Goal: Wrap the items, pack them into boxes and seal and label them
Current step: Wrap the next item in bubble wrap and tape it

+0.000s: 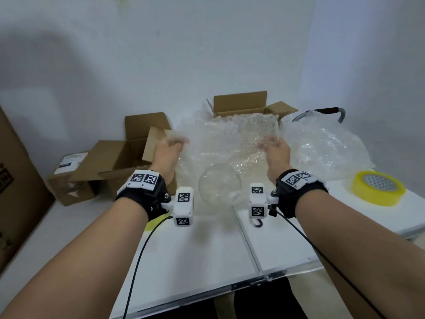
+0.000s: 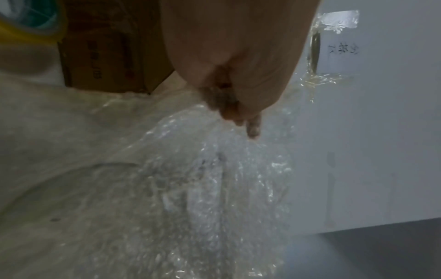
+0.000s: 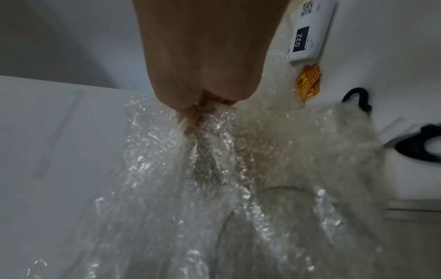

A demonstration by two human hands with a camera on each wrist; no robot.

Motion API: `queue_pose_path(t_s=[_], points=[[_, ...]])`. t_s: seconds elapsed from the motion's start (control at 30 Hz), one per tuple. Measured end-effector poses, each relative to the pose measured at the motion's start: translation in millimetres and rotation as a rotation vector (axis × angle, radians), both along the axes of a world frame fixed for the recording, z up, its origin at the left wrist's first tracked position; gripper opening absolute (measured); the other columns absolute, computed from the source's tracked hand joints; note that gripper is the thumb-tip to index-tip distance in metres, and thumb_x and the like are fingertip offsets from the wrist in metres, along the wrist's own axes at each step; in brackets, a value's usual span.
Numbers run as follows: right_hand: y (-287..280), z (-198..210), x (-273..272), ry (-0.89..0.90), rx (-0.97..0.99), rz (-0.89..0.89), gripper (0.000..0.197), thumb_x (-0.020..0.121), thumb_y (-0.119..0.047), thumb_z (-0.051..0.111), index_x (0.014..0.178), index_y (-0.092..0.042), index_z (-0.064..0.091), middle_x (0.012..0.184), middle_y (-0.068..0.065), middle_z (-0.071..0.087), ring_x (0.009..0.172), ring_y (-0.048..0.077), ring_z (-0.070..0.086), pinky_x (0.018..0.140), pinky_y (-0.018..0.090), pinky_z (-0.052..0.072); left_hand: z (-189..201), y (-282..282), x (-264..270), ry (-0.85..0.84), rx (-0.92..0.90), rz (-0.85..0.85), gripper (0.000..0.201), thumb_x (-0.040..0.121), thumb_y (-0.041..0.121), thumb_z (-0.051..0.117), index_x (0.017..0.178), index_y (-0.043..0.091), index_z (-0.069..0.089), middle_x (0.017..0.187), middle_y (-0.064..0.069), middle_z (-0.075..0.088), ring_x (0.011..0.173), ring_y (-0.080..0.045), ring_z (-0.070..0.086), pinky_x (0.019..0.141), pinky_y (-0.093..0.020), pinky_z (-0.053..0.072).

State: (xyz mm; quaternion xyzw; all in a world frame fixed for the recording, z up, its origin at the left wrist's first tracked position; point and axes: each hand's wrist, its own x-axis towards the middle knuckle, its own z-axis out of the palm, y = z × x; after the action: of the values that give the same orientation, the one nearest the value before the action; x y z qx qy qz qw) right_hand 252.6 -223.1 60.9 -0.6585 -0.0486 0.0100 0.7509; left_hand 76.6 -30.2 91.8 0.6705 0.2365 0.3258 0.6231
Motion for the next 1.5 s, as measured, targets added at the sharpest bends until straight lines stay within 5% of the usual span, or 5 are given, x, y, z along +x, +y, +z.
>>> queue_pose_path(t_s=[0.17,0.57,1.2,1.3,1.5], points=[[-2,-13,-1,-0.04,-0.172,-0.084,0.016,0.093,-0.005,0.046,0.099,-0.02,0.051,0.105,0.002,0.061,0.09,0.021,0.054,0.073,0.027,0.045,-11,-9,-13,0.008,0.07,0.045,0.035,0.091,-0.006,0.048,0.075,0.021,0.063,0.085,0.004,0.066,0.079,-0.01,0.061,0.068,-0.018,0.05],[-3,-24,-26,0.067,-0.085,0.054,0.043,0.088,0.006,0.05,0.131,0.0,0.049,0.121,0.02,0.059,0.093,0.024,0.063,0.079,0.035,0.059,-33,-3,-40,0.206,0.037,-0.379,0.044,0.085,-0.006,0.065,0.125,0.013,0.061,0.116,-0.006,0.071,0.11,-0.023,0.066,0.093,-0.037,0.052],[16,-44,-45,-0.161,-0.472,0.072,0.049,0.084,-0.002,0.063,0.129,-0.009,0.045,0.133,0.012,0.042,0.112,0.025,0.049,0.097,0.033,0.043,-57,10,-11,0.346,-0.122,-0.104,0.026,0.092,0.016,0.068,0.113,0.003,0.065,0.103,-0.012,0.072,0.089,-0.024,0.07,0.072,-0.031,0.058],[26,-42,-63,0.053,-0.299,0.518,0.024,0.095,-0.009,0.055,0.119,-0.011,0.054,0.111,0.014,0.06,0.085,0.019,0.063,0.077,0.028,0.052,-58,12,-3,0.319,-0.128,-0.124,0.026,0.091,0.012,0.068,0.116,0.005,0.066,0.107,-0.012,0.072,0.093,-0.024,0.07,0.077,-0.034,0.058],[35,-58,-69,0.525,-0.115,0.843,0.014,0.103,-0.022,0.044,0.111,-0.012,0.051,0.137,0.008,0.052,0.121,0.033,0.055,0.101,0.055,0.045,-62,13,4,0.319,0.011,-0.171,0.021,0.089,0.01,0.07,0.109,0.009,0.071,0.107,-0.004,0.073,0.105,-0.018,0.067,0.091,-0.031,0.053]])
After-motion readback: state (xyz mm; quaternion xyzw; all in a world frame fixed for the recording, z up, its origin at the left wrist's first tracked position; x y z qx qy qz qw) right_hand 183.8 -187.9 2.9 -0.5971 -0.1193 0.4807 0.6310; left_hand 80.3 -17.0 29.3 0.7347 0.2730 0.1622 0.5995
